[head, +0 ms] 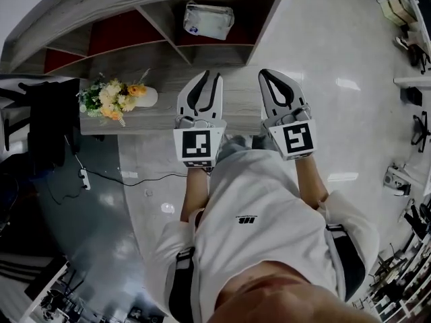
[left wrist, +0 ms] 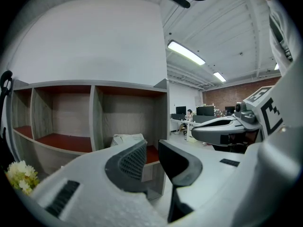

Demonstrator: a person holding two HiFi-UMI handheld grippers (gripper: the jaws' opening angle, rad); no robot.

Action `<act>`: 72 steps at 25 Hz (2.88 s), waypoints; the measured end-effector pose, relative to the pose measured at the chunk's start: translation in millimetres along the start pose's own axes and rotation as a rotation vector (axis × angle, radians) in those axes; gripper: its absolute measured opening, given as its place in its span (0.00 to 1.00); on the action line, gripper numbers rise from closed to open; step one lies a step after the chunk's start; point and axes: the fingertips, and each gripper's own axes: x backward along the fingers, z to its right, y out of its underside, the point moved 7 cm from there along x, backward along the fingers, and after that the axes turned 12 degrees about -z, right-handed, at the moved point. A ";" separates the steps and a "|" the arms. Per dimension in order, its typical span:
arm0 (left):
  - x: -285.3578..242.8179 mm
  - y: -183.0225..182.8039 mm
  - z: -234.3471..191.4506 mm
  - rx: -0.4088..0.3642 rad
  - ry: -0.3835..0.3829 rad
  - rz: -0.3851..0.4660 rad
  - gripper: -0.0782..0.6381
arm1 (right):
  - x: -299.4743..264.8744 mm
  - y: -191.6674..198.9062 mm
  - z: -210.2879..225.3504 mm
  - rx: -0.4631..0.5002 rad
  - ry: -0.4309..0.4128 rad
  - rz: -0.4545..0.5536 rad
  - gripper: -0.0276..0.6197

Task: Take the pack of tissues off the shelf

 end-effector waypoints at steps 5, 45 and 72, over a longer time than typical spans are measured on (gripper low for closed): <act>-19.4 -1.8 1.9 -0.003 0.000 -0.008 0.24 | -6.5 3.5 9.5 -0.010 -0.006 -0.002 0.08; -141.5 19.0 -16.3 0.003 -0.064 -0.147 0.25 | -77.1 38.7 38.7 -0.034 -0.157 -0.061 0.08; -155.5 25.7 -21.0 0.038 -0.080 -0.188 0.15 | -79.5 40.5 43.0 -0.046 -0.174 -0.066 0.08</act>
